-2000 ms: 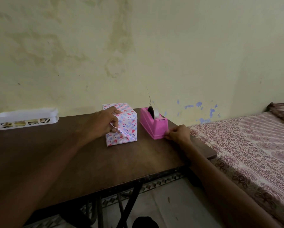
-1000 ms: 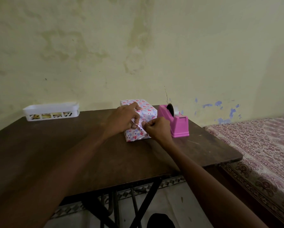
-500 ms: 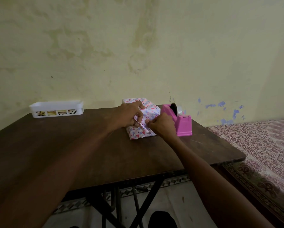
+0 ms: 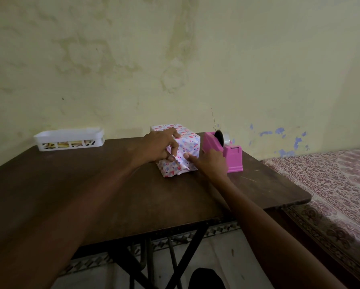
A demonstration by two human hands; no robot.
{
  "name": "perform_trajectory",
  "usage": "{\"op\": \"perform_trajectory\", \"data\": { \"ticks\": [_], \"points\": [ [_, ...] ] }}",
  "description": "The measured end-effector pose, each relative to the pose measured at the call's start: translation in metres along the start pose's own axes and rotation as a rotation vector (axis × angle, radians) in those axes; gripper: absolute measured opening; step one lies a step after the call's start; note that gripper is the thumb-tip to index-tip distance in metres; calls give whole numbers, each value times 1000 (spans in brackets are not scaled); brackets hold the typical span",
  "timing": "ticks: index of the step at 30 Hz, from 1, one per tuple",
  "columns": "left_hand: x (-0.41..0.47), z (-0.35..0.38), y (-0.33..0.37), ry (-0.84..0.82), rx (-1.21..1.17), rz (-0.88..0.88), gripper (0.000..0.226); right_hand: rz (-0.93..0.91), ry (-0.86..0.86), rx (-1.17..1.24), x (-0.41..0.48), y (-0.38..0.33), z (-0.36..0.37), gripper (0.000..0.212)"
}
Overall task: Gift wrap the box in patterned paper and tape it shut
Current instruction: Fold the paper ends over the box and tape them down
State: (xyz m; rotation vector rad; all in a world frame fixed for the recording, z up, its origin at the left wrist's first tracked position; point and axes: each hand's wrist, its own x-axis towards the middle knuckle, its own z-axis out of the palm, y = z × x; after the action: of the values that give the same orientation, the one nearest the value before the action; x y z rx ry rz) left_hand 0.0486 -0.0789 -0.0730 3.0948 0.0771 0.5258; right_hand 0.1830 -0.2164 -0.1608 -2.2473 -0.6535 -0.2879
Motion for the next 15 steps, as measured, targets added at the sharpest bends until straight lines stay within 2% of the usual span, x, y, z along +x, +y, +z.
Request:
{"op": "perform_trajectory", "data": {
  "ticks": [5,6,12,15],
  "points": [
    [0,1,-2,-2,-9,-9,13,-137,31,10,1,-8,-7,43],
    [0,1,-1,-9,-12,-13,13,-183,30,27,2,-8,-7,45],
    [0,0,2,-10,-9,-16,14,-303,-98,159,3,-7,-13,101],
    [-1,1,3,-9,-5,-18,12,-438,-106,65,6,-14,-14,118]
  ]
}}
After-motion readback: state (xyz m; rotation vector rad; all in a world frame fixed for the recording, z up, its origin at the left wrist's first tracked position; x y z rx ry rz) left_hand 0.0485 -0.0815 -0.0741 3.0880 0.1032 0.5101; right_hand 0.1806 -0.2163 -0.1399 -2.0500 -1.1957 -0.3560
